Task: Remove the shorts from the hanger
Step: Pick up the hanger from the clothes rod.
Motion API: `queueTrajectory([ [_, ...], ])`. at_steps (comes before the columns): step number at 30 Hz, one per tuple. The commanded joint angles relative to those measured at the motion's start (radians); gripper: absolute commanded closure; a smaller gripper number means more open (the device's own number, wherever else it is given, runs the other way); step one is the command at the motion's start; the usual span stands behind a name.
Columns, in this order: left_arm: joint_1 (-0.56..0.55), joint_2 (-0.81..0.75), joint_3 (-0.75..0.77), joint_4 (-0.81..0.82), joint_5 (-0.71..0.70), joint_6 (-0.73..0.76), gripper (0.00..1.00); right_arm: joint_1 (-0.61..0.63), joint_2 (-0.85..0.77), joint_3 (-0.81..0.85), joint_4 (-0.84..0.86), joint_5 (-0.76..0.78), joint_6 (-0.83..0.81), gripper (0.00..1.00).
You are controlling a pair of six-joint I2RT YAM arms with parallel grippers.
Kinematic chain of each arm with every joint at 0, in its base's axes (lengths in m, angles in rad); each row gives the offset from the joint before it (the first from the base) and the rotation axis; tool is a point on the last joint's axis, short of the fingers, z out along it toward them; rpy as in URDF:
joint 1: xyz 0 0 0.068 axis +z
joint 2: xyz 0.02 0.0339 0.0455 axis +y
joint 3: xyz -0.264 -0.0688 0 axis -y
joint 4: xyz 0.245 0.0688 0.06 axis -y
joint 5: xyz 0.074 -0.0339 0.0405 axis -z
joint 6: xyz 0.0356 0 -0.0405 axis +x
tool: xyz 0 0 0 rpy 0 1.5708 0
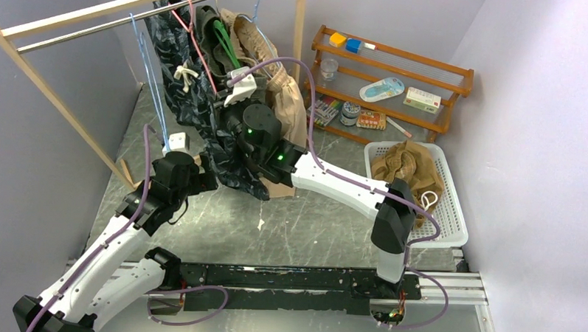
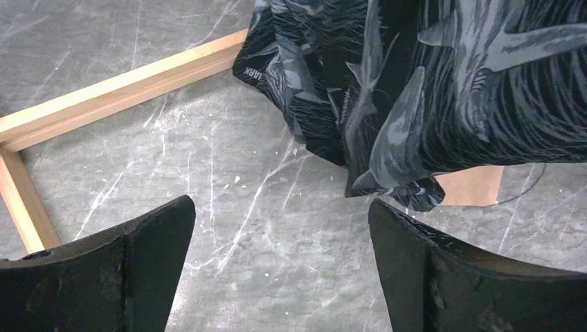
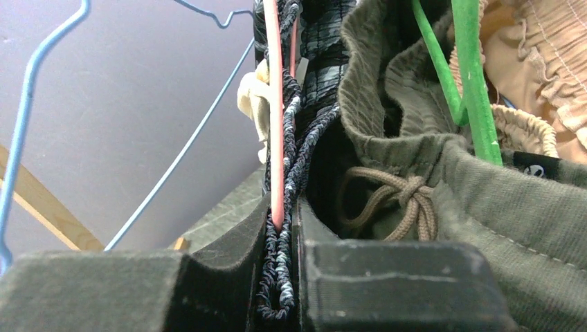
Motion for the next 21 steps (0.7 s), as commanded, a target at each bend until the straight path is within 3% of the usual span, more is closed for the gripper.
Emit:
queueTrajectory([
  [1,0.005,-0.011,0.028,0.008,0.000,0.010,0.01,0.017,-0.036,-0.007,0.186,0.024,-0.019,1.00],
  [6,0.005,-0.016,0.032,0.002,-0.003,0.012,0.00,0.031,-0.105,-0.025,0.061,0.025,0.008,1.00],
  [13,0.005,-0.035,0.026,0.017,0.021,0.018,0.01,0.031,-0.289,-0.170,-0.134,-0.066,0.099,1.00],
  [21,0.005,-0.045,0.025,0.031,0.079,0.035,0.00,0.031,-0.455,-0.344,-0.343,-0.067,0.196,1.00],
])
